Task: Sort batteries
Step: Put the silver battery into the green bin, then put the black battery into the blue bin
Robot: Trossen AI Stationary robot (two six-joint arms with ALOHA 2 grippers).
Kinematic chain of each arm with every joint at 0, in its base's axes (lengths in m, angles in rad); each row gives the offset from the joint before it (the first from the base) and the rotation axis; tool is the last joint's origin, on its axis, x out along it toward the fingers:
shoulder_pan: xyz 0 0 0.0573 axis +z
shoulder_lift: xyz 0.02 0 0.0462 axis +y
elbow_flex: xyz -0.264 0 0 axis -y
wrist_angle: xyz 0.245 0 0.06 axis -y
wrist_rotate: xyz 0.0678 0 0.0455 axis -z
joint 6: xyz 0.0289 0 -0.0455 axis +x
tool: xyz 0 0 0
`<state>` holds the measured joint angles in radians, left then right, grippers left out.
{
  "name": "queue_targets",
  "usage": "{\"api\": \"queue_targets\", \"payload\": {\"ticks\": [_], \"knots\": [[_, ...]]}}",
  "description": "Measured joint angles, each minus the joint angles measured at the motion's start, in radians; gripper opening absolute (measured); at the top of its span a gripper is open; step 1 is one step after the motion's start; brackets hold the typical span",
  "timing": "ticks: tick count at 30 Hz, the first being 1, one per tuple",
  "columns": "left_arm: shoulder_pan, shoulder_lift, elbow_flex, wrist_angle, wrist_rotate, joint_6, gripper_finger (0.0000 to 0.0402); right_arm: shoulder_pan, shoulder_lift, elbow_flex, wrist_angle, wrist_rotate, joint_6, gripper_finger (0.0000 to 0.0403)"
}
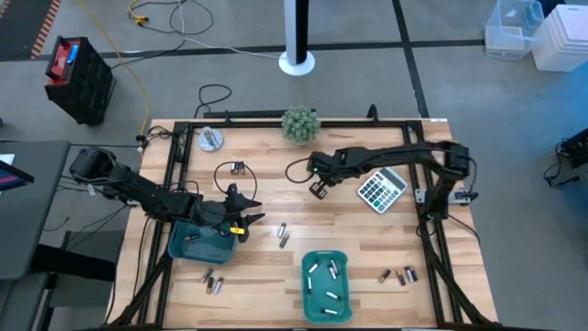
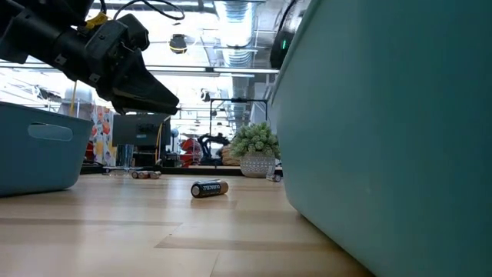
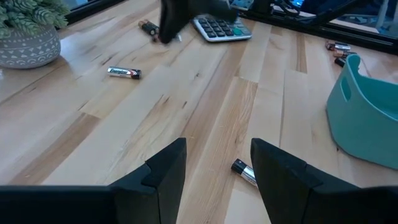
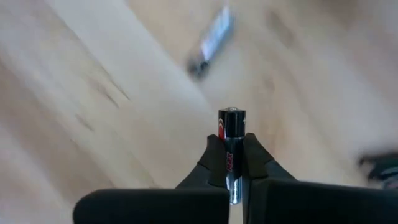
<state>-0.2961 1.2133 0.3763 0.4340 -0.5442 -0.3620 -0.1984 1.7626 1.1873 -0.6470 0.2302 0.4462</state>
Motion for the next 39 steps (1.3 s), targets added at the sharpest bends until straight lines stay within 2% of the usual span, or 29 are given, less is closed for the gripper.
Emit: {"api": "queue_targets", "payload": {"ticks": [6, 12, 18, 24, 31, 39], "knots": [[0.000, 0.000, 0.000, -0.002, 0.002, -0.002, 0.0173, 0.085, -0.166, 0.000, 0.068, 0.011, -0.107, 0.0002], [0.000, 0.000, 0.000, -0.004, 0.018, -0.002, 0.0173, 0.284, -0.279, 0.001, 0.105, -0.030, -0.180, 0.0003], [0.000, 0.019, 0.000, 0.005, 0.026, -0.010, 0.0173, 0.544, -0.275, 0.002, 0.168, -0.062, -0.204, 0.0005], [0.000, 0.033, 0.013, 0.011, 0.059, -0.005, 0.0173, 0.720, -0.223, 0.002, 0.262, -0.059, -0.104, 0.0011], [-0.018, 0.033, 0.043, -0.001, 0.076, -0.019, 0.0173, 0.818, -0.126, 0.004, 0.312, -0.048, 0.005, 0.0066], [-0.064, 0.033, 0.119, -0.108, 0.101, -0.071, 0.0173, 0.829, -0.044, 0.003, 0.282, -0.011, 0.021, 0.0172]]}}
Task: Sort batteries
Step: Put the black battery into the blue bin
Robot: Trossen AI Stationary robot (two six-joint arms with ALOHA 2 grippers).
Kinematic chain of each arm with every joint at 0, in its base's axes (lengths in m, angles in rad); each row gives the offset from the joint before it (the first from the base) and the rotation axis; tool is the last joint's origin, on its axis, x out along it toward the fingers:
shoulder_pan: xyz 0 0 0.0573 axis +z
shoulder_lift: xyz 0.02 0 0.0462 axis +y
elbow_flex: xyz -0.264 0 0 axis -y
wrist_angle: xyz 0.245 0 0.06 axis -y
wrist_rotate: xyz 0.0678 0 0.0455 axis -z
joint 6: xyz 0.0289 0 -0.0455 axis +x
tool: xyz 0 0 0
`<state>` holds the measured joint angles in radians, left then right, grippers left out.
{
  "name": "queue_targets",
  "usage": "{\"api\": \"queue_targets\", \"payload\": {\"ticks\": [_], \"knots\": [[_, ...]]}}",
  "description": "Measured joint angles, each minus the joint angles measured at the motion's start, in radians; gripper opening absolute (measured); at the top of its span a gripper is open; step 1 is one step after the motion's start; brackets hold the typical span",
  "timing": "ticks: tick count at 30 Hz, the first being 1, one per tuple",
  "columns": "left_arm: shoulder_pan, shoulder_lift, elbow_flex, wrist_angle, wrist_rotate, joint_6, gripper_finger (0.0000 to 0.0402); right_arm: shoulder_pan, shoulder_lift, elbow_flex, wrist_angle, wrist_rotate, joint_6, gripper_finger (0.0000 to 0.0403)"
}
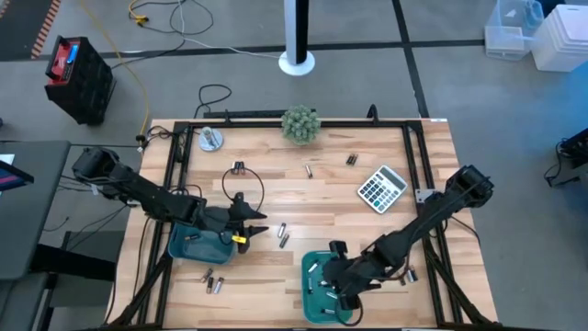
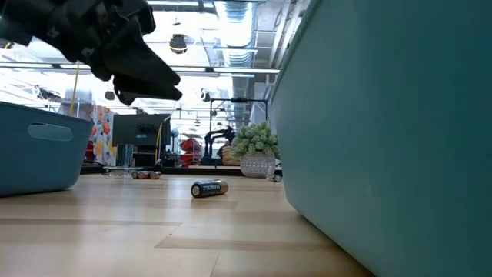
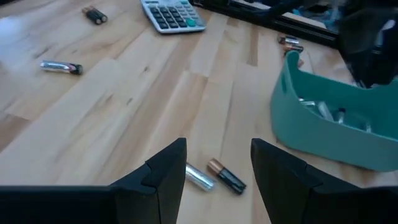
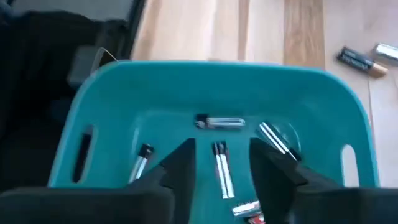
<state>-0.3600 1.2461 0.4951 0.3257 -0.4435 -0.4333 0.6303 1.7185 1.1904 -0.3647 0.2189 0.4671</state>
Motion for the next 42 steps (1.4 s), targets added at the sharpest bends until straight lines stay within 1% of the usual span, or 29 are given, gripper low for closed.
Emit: {"api": "queue_targets", "payload": {"ticks": [3, 6, 11, 12, 15, 17, 22, 26, 36, 42], "knots": [[-0.021, 0.024, 0.036, -0.031, -0.004, -0.031, 0.0173, -0.004, -0.002, 0.000, 0.002, 0.044, -0.031, 0.0207], [-0.050, 0.100, 0.074, -0.044, -0.005, -0.041, 0.0173, -0.011, -0.019, 0.000, 0.012, 0.095, -0.079, 0.0228], [-0.087, 0.289, 0.167, -0.078, -0.010, -0.043, 0.0173, -0.011, -0.077, 0.001, 0.017, 0.217, -0.111, 0.0234], [-0.099, 0.322, 0.185, -0.078, -0.018, -0.049, 0.0173, -0.011, -0.088, 0.001, 0.012, 0.224, -0.111, 0.0233], [-0.155, 0.418, 0.228, -0.086, -0.093, -0.064, 0.0174, -0.011, -0.117, 0.001, 0.007, 0.253, -0.125, 0.0233], [-0.182, 0.459, 0.257, -0.103, -0.150, -0.066, 0.0176, -0.010, -0.133, 0.002, 0.011, 0.279, -0.131, 0.0232], [-0.205, 0.504, 0.314, -0.137, -0.219, -0.087, 0.0191, -0.010, -0.138, 0.002, 0.003, 0.285, -0.144, 0.0232], [-0.205, 0.505, 0.323, -0.133, -0.218, -0.092, 0.0196, -0.010, -0.136, 0.002, 0.006, 0.285, -0.145, 0.0232], [-0.211, 0.526, 0.319, -0.195, -0.234, -0.216, 0.0196, -0.010, -0.135, 0.002, 0.006, 0.285, -0.143, 0.0232], [-0.225, 0.558, 0.322, -0.170, -0.261, -0.265, 0.0196, -0.010, -0.135, 0.002, 0.002, 0.284, -0.135, 0.0232]]}}
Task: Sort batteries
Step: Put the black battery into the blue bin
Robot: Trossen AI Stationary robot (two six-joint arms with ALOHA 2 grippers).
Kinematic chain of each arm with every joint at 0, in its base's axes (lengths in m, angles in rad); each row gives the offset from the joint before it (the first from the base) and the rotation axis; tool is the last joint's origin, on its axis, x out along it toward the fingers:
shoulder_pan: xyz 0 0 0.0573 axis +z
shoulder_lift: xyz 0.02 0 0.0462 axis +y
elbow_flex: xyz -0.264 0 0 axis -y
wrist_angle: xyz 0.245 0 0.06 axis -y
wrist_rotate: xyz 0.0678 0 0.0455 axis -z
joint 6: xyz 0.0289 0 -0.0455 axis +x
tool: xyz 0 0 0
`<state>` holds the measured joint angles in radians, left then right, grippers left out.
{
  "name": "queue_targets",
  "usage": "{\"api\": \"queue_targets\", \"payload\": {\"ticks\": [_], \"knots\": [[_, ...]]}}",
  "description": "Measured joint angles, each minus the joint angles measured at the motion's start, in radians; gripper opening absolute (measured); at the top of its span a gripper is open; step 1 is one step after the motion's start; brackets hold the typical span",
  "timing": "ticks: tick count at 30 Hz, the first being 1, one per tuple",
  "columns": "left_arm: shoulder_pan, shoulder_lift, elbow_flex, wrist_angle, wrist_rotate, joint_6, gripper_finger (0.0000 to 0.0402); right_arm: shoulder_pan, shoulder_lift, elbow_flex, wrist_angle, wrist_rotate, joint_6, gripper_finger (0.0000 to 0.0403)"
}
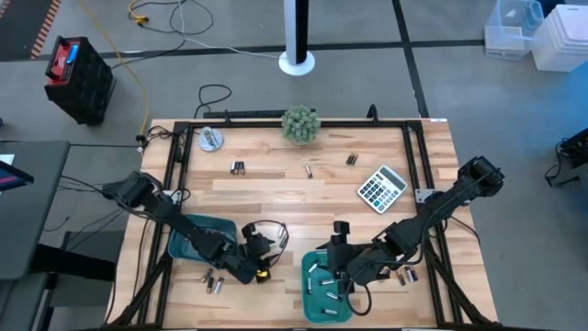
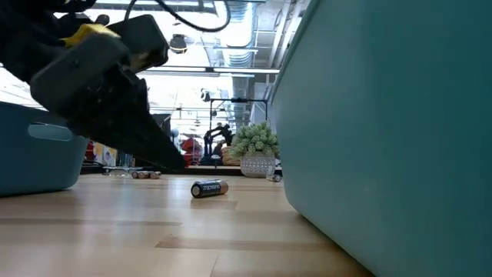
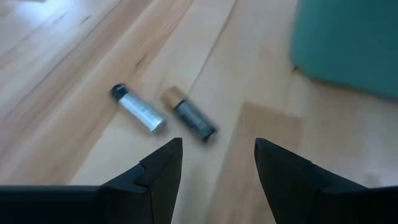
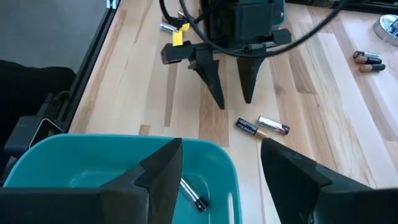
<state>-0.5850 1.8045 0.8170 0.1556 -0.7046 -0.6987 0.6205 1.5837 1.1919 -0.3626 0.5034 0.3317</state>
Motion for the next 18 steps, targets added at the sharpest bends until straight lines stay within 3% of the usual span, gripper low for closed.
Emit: {"api": "queue_targets", "payload": {"ticks": [9, 18], "knots": [[-0.012, 0.079, -0.001, 0.043, -0.024, -0.050, 0.0196, 0.000, 0.000, 0.000, -0.002, 0.000, 0.008, 0.0232], [-0.009, 0.083, 0.000, 0.099, -0.050, -0.066, 0.0196, -0.001, 0.000, 0.000, -0.002, 0.000, 0.010, 0.0232]]}}
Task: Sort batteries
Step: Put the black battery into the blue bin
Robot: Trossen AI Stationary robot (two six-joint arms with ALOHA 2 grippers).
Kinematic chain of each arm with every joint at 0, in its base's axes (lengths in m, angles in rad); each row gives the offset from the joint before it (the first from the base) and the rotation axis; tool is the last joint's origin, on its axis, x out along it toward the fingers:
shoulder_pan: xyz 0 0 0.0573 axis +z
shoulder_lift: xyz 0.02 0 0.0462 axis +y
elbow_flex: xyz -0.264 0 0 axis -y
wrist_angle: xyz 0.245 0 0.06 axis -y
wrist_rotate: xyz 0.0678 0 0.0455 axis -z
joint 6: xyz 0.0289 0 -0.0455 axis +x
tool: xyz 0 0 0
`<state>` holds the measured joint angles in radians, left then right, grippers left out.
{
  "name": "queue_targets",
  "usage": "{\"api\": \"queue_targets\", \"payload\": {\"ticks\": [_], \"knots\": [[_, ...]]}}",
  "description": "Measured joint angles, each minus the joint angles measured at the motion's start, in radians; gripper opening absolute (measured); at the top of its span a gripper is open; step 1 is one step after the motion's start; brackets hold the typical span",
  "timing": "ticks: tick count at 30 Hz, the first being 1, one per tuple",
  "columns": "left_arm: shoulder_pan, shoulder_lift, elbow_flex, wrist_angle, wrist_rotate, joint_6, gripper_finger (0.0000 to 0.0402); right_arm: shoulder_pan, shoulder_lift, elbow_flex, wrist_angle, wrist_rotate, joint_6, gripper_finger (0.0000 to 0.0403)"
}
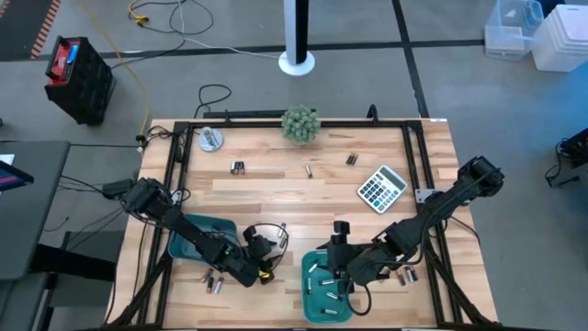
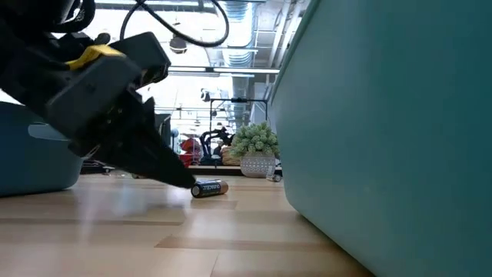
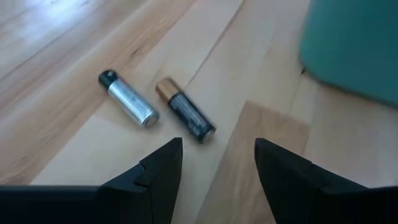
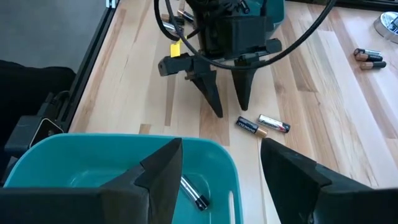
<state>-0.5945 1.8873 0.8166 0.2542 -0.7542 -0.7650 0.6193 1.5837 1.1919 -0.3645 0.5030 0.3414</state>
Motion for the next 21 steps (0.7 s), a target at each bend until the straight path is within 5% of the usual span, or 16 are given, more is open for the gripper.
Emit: {"api": "queue_targets", "payload": {"ticks": [21], "knots": [[0.002, 0.072, 0.001, 0.059, -0.045, -0.114, 0.0197, 0.000, 0.000, -0.001, 0.005, 0.000, 0.001, 0.0232]]}}
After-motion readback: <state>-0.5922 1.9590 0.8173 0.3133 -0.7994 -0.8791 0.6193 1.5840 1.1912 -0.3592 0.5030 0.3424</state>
